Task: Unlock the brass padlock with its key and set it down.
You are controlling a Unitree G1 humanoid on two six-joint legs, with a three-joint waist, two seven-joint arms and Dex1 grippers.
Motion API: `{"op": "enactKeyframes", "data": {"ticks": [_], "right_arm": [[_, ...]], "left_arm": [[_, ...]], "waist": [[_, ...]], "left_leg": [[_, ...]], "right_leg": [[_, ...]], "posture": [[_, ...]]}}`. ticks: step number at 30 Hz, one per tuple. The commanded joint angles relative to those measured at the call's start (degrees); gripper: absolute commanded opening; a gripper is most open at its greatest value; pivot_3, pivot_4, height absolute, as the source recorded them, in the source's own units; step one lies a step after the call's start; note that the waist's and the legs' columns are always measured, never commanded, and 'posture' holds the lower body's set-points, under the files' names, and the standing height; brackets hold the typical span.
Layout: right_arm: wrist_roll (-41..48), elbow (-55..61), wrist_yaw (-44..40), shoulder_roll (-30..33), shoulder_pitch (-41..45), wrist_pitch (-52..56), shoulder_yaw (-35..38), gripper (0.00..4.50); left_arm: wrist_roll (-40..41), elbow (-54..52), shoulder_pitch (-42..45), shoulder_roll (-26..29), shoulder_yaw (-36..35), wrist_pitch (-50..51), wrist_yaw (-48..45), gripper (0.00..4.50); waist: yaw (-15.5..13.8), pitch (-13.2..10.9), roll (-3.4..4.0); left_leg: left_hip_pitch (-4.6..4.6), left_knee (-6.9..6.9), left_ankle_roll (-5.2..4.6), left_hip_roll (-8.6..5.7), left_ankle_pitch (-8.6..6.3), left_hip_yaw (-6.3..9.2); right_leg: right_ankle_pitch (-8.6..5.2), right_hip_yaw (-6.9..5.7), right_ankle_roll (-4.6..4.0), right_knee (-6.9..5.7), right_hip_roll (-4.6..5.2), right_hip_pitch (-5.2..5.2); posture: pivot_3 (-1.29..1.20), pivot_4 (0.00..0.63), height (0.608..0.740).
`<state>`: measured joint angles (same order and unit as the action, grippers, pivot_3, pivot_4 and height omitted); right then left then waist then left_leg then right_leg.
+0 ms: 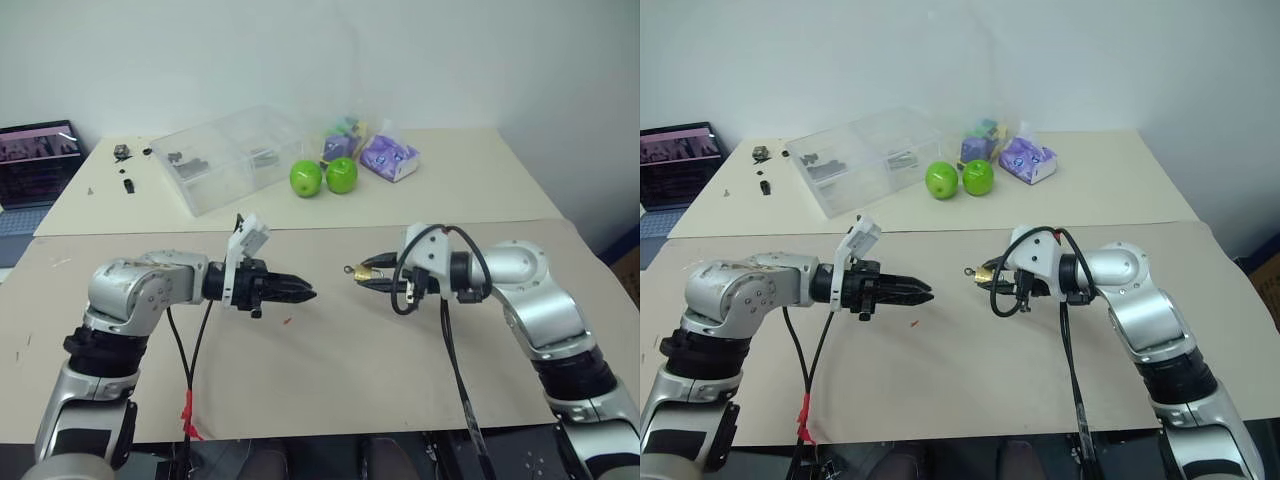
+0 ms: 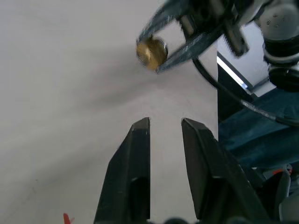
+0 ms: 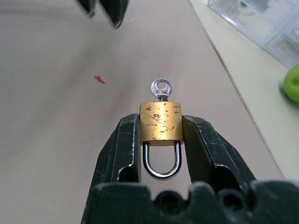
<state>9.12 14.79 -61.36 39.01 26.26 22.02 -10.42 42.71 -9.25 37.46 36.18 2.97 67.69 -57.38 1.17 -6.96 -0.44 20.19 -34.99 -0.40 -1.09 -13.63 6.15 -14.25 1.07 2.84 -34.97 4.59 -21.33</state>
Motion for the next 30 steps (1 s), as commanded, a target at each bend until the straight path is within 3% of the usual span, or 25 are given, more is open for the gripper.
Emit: {"op": "enactKeyframes", "data": {"ticks": [1, 12, 24, 30], "right_arm": [[0.46, 1.95, 1.08, 0.74, -0.09, -1.16, 1.58, 0.91], [-0.23, 3.07, 3.0, 1.55, 1.96, -2.11, 1.87, 0.91], [-3.08, 3.84, 5.91, 3.43, 2.99, -7.71, 3.27, 0.91], [-3.97, 4.33, 6.93, 3.36, 3.92, -7.84, 2.92, 0.91]], "left_arm": [[2.93, -1.65, 2.56, -0.85, -2.61, 2.85, 2.32, 1.34], [4.26, -0.93, 3.15, -5.22, -4.17, 4.44, 9.94, 1.34], [9.58, 2.88, 5.92, -12.53, -12.75, 10.43, 20.12, 1.34], [8.56, 2.37, 7.17, -12.44, -10.68, 9.62, 21.65, 1.34]], "waist": [[-0.1, -0.01, 0.04], [-0.17, 0.0, 0.05], [-0.31, -0.01, 0.04], [-0.31, -0.01, 0.04]], "left_leg": [[0.0, 0.0, 0.01, -0.01, 0.0, -0.02], [-0.03, 0.0, 0.04, -0.02, 0.02, -0.02], [-0.01, 0.0, 0.19, -0.07, 0.11, -0.02], [-0.01, 0.04, 0.31, -0.11, 0.18, -0.02]], "right_leg": [[0.0, 0.04, 0.0, 0.0, 0.0, -0.01], [0.0, 0.08, -0.01, 0.0, -0.01, 0.0], [0.0, 0.07, -0.01, 0.02, 0.06, 0.0], [0.0, 0.08, -0.01, 0.04, 0.1, 0.0]], "posture": [[0.0, 0.15, 0.74], [0.0, 0.15, 0.74], [0.0, 0.15, 0.74], [0.0, 0.15, 0.74]]}}
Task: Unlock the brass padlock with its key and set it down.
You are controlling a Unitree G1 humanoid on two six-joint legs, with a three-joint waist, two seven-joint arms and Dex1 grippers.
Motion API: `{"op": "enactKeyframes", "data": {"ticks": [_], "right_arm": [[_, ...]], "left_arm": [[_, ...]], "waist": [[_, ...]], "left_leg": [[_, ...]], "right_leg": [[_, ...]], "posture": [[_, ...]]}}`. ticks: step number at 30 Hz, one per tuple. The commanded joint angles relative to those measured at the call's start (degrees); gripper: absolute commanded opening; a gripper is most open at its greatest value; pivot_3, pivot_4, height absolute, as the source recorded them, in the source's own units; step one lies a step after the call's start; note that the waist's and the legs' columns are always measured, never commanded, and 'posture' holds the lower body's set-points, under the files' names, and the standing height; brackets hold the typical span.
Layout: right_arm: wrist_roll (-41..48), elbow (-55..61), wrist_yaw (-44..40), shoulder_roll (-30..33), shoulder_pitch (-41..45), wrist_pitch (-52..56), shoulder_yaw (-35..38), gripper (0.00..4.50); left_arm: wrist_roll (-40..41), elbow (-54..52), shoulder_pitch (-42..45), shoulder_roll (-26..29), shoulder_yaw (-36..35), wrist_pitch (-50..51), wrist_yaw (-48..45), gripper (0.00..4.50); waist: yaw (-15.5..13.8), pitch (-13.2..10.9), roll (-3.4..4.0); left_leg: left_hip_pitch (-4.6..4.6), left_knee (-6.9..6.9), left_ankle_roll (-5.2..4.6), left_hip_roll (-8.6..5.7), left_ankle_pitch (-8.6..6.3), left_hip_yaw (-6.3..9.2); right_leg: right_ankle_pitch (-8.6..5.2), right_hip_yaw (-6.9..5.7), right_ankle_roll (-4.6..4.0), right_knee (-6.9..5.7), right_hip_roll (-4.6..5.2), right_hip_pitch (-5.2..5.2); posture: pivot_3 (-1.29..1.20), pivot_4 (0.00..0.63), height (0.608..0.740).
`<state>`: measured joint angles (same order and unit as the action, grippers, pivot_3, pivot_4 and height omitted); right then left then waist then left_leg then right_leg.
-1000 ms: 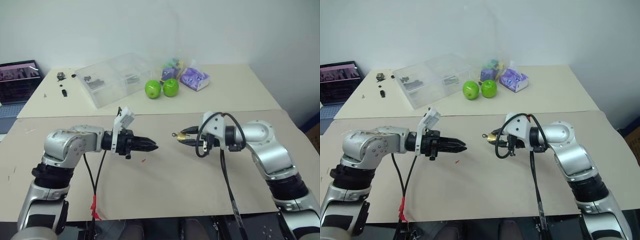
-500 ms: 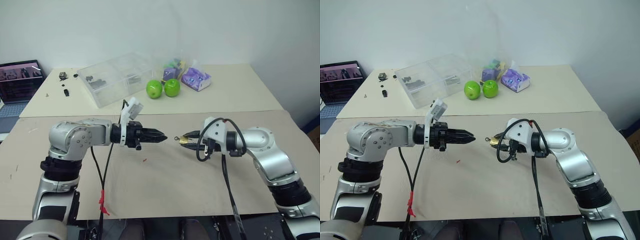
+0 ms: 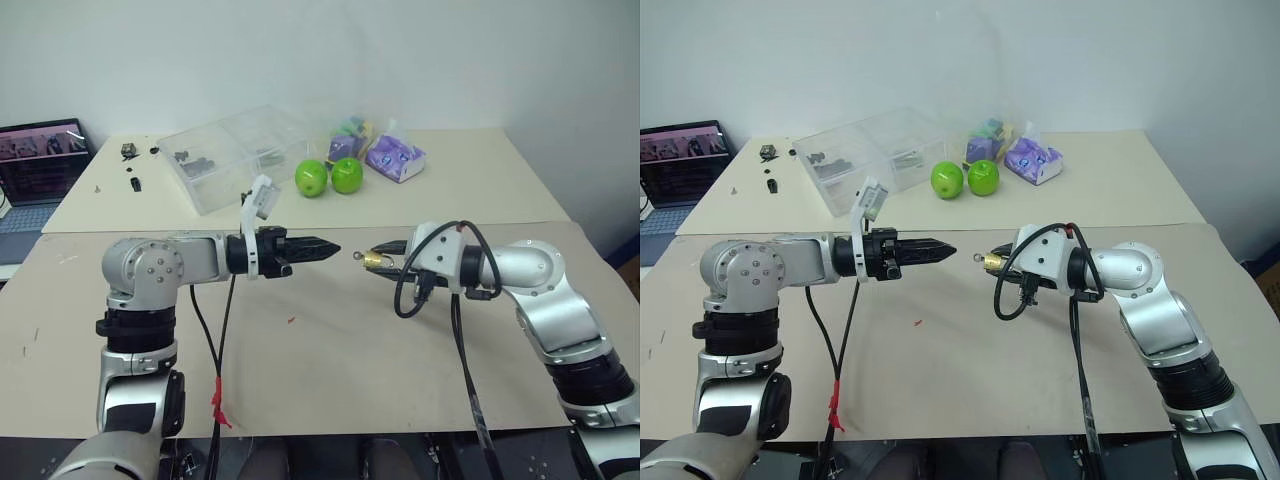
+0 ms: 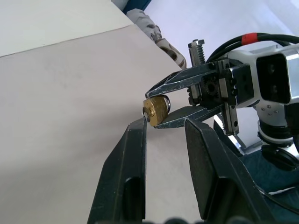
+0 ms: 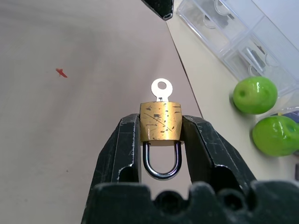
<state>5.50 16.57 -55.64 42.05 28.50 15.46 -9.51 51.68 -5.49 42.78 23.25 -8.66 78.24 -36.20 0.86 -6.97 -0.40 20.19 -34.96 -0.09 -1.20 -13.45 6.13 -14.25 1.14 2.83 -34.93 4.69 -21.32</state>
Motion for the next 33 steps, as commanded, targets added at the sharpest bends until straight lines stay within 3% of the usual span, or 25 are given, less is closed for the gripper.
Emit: {"op": "enactKeyframes", "data": {"ticks": [1, 11, 33], "right_arm": [[-0.5, 2.69, 1.37, 0.24, 2.01, -1.1, 1.85, 0.91], [-1.0, 4.27, 1.7, 0.97, 6.49, 0.76, 2.38, 0.91], [-1.68, 5.14, 2.04, -0.43, 6.69, 1.89, 0.89, 0.91]], "left_arm": [[-0.37, -1.26, 2.28, 0.13, 0.92, -0.85, 1.07, 1.34], [-1.43, 2.14, 3.92, -0.24, 0.27, -1.43, 3.5, 1.34], [-0.62, 4.8, 8.03, -5.66, -2.31, 2.88, 9.73, 1.34]], "waist": [[0.0, 0.0, 0.0], [0.01, 0.0, 0.0], [-0.03, -0.01, -0.02]], "left_leg": [[0.0, 0.0, 0.01, -0.01, 0.0, 0.0], [0.0, 0.04, 0.05, -0.05, 0.03, 0.0], [0.03, 0.03, 0.12, -0.24, 0.07, -0.01]], "right_leg": [[0.0, 0.0, 0.0, 0.0, 0.01, 0.0], [0.0, 0.01, 0.0, 0.03, 0.04, 0.0], [0.0, 0.0, 0.0, 0.06, 0.23, 0.01]], "posture": [[0.0, 0.15, 0.74], [0.0, 0.15, 0.74], [0.0, 0.15, 0.74]]}}
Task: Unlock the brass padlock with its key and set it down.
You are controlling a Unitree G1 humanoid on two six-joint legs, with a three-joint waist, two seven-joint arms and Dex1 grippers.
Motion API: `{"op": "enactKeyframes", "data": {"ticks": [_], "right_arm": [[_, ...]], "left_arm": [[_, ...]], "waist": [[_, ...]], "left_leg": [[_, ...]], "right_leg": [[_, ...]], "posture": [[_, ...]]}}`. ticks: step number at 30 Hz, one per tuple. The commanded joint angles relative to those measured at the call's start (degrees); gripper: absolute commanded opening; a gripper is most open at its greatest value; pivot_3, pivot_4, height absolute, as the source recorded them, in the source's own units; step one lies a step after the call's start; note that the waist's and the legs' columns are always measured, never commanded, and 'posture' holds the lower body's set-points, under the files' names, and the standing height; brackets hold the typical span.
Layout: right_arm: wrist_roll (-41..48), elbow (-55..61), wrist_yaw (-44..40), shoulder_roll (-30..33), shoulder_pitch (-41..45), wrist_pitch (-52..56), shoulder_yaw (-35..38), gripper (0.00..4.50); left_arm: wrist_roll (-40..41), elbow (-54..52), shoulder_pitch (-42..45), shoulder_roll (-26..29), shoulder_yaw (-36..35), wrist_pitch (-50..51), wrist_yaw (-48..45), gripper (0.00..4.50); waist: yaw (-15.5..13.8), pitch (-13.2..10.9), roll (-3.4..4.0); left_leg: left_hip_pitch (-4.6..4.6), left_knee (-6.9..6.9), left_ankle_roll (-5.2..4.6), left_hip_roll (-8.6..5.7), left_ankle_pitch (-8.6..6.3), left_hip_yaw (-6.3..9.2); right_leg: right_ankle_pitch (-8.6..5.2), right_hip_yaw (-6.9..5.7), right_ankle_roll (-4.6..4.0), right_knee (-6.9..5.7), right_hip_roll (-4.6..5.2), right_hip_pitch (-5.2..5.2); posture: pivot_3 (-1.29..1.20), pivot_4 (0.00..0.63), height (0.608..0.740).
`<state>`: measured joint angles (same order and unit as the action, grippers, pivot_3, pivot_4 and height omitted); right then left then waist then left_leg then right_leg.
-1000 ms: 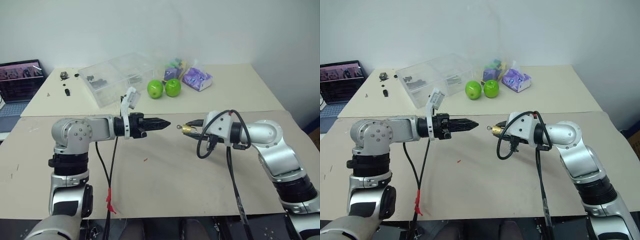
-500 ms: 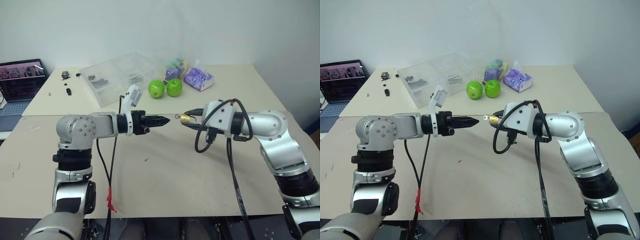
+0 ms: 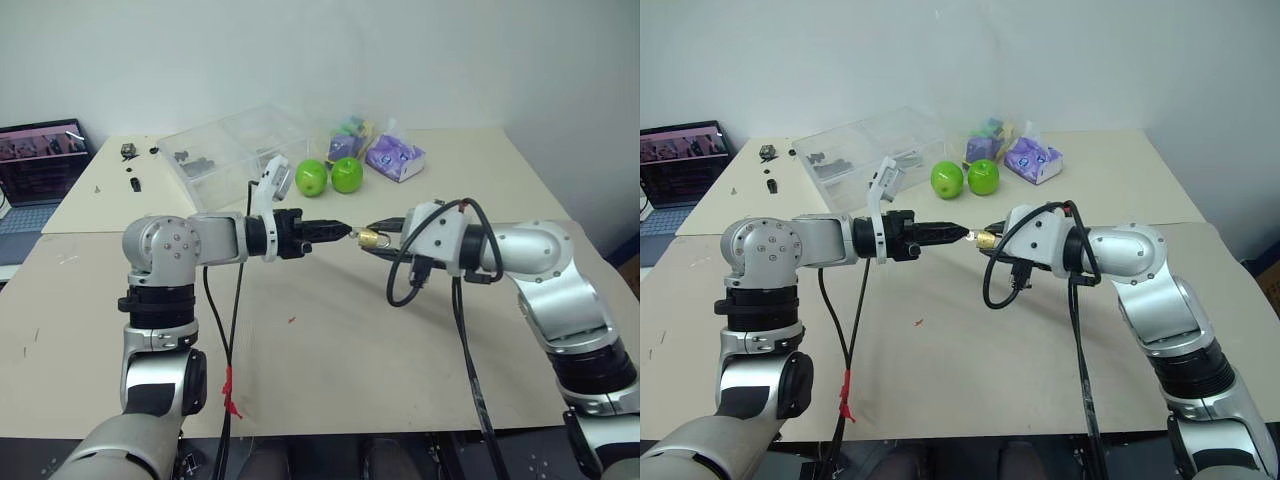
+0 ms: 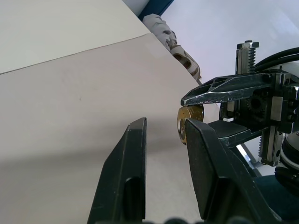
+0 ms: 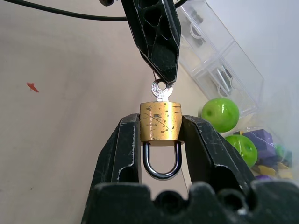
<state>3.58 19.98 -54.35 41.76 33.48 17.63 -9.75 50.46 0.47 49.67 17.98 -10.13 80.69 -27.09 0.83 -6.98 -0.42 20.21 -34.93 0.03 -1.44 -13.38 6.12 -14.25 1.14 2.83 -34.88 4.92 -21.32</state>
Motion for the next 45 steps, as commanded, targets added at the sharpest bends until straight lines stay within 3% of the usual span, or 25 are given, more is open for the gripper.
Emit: {"op": "enactKeyframes", "data": {"ticks": [1, 12, 17, 27, 37, 45], "right_arm": [[0.2, 1.74, 0.76, -0.16, 1.69, -0.27, 1.13, 0.91], [-0.12, 1.93, 0.96, -0.23, 1.52, -0.2, 0.98, 0.91], [-0.24, 1.88, 1.0, -0.18, 1.46, -0.28, 1.16, 0.91], [-0.43, 1.25, 0.6, 0.0, 1.87, -0.77, 1.09, 0.91], [1.01, 1.86, 0.59, -0.34, 2.52, 1.2, 1.61, 0.91], [1.33, 2.67, 0.79, -0.36, 2.61, 2.22, 1.69, 0.91]], "left_arm": [[0.59, -1.2, 1.07, -0.51, -0.83, 0.45, 0.82, 1.34], [0.29, -1.04, 0.75, -1.65, -0.25, 0.95, 2.05, 1.34], [1.44, -1.33, 0.65, -1.83, -0.6, 1.56, 1.47, 0.06], [2.09, -1.83, -0.1, -1.95, -0.39, 2.57, 1.44, 0.06], [-6.68, -9.39, -2.8, 7.18, 13.38, -15.51, -12.15, 0.06], [-16.92, -8.13, -3.3, 10.34, 20.21, -31.58, -19.96, 0.06]], "waist": [[-0.01, 0.0, 0.0], [0.02, 0.0, 0.0], [-0.02, -0.01, -0.01], [0.0, -0.01, -0.02], [-0.04, -0.01, -0.01], [-0.03, -0.01, -0.01]], "left_leg": [[0.0, 0.0, 0.0, 0.0, 0.0, 0.0], [0.0, 0.02, 0.04, -0.13, 0.02, 0.0], [0.01, 0.04, 0.12, -0.25, 0.07, 0.0], [0.01, 0.07, 0.25, -0.32, 0.14, 0.0], [0.01, 0.12, 0.32, -0.31, 0.18, 0.0], [0.05, 0.14, 0.28, -0.33, 0.16, -0.01]], "right_leg": [[0.0, 0.0, 0.0, 0.0, 0.0, 0.0], [0.0, 0.0, 0.0, 0.01, 0.13, 0.0], [0.0, 0.0, 0.01, 0.03, 0.26, 0.01], [-0.01, 0.0, 0.01, 0.07, 0.33, 0.03], [0.0, 0.01, 0.01, 0.14, 0.33, 0.03], [0.0, -0.01, 0.01, 0.29, 0.34, 0.06]], "posture": [[0.0, 0.15, 0.74], [0.0, 0.15, 0.74], [0.0, 0.15, 0.74], [0.0, 0.15, 0.74], [0.0, 0.15, 0.74], [0.0, 0.15, 0.74]]}}
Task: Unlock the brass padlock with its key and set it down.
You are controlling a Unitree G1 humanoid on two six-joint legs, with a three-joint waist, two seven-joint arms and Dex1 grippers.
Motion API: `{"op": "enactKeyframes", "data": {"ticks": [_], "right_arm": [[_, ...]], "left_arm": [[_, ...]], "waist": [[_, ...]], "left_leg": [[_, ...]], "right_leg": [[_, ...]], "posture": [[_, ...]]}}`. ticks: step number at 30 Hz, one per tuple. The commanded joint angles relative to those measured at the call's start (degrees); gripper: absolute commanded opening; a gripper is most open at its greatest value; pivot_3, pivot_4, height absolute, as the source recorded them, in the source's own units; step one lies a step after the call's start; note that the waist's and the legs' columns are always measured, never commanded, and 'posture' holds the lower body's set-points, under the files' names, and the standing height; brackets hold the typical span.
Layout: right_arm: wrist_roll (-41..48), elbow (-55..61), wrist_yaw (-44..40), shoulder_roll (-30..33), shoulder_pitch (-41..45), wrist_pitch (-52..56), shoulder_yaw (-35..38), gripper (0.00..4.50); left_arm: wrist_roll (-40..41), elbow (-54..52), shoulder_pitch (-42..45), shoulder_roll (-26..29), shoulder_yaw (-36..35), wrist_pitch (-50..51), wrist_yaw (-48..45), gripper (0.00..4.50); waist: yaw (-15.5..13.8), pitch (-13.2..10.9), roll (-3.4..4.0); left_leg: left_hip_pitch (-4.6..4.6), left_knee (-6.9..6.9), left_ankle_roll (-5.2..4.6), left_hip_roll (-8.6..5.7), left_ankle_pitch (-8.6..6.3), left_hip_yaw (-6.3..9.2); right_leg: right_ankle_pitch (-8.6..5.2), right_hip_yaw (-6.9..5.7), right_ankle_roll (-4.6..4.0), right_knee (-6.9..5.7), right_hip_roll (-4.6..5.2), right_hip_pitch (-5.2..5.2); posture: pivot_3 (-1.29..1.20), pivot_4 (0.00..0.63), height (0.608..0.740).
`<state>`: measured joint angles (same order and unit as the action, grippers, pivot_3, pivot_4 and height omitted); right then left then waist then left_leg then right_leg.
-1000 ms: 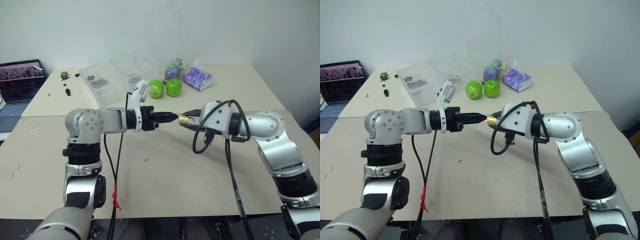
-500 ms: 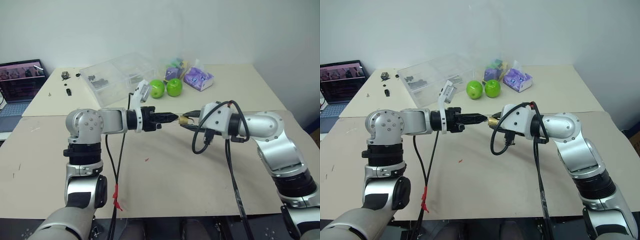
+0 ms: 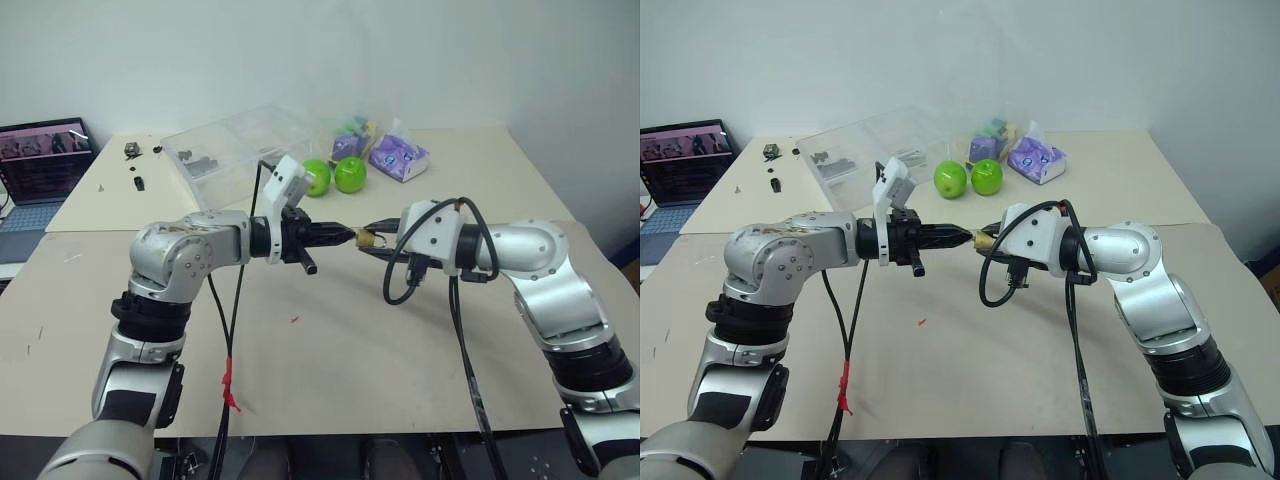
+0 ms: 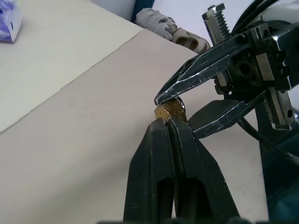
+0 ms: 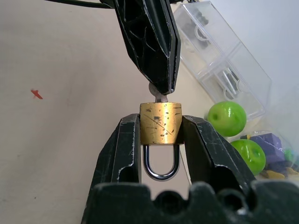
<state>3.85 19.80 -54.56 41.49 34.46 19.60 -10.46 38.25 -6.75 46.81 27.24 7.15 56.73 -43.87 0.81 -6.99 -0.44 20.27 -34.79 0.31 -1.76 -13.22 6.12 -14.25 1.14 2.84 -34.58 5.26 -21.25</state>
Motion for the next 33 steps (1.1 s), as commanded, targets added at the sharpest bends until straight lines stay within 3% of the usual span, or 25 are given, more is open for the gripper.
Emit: {"op": "enactKeyframes", "data": {"ticks": [1, 6, 14, 23, 27, 33], "right_arm": [[1.06, 2.92, 1.03, -0.11, 1.63, 0.34, 2.39, 0.91], [1.0, 3.12, 1.19, -0.36, 1.54, 0.63, 2.32, 0.91], [0.84, 3.04, 1.28, -0.46, 1.42, 0.49, 2.23, 0.91], [0.8, 2.89, 1.16, -0.51, 1.54, 0.38, 2.15, 0.91], [0.78, 2.76, 1.08, -0.52, 1.59, 0.29, 2.17, 0.91], [0.66, 2.5, 0.96, -0.38, 1.54, 0.07, 2.12, 0.91]], "left_arm": [[-6.93, -1.07, -0.85, 1.62, 4.29, -11.17, -4.45, 0.06], [-13.25, -0.29, -3.13, 1.0, 6.2, -23.71, -7.08, 0.06], [-15.04, 1.23, -4.55, 0.07, 5.5, -26.36, -8.66, 0.06], [-5.04, 3.32, -2.09, -3.11, -1.39, 2.77, -0.41, 0.06], [1.08, 3.85, 0.15, -6.68, -8.15, 12.64, 3.69, 1.02], [5.63, 7.94, 3.92, -10.97, -17.04, 23.42, 10.25, 3.08]], "waist": [[-0.01, 0.0, 0.0], [-0.02, 0.0, 0.0], [-0.01, 0.0, 0.0], [0.11, 0.0, 0.0], [0.26, 0.0, 0.0], [0.19, 0.0, -0.01]], "left_leg": [[0.0, 0.0, 0.0, -0.01, 0.0, 0.0], [0.02, 0.0, -0.01, -0.03, -0.01, -0.02], [0.02, -0.04, -0.09, -0.02, -0.05, -0.01], [-0.01, -0.11, -0.2, -0.02, -0.1, 0.01], [-0.05, -0.15, -0.24, -0.02, -0.12, 0.04], [-0.06, -0.15, -0.23, -0.02, -0.12, 0.05]], "right_leg": [[0.0, 0.0, 0.0, 0.02, 0.01, 0.0], [0.0, 0.01, -0.01, 0.06, 0.03, 0.01], [0.0, -0.01, 0.0, 0.02, 0.01, 0.02], [-0.04, -0.05, 0.08, -0.17, 0.0, 0.02], [-0.07, -0.06, 0.13, -0.28, 0.0, 0.02], [-0.07, -0.07, 0.12, -0.29, 0.0, 0.02]], "posture": [[0.0, 0.15, 0.74], [0.0, 0.15, 0.74], [0.0, 0.15, 0.74], [0.0, 0.15, 0.74], [0.0, 0.15, 0.74], [0.0, 0.15, 0.74]]}}
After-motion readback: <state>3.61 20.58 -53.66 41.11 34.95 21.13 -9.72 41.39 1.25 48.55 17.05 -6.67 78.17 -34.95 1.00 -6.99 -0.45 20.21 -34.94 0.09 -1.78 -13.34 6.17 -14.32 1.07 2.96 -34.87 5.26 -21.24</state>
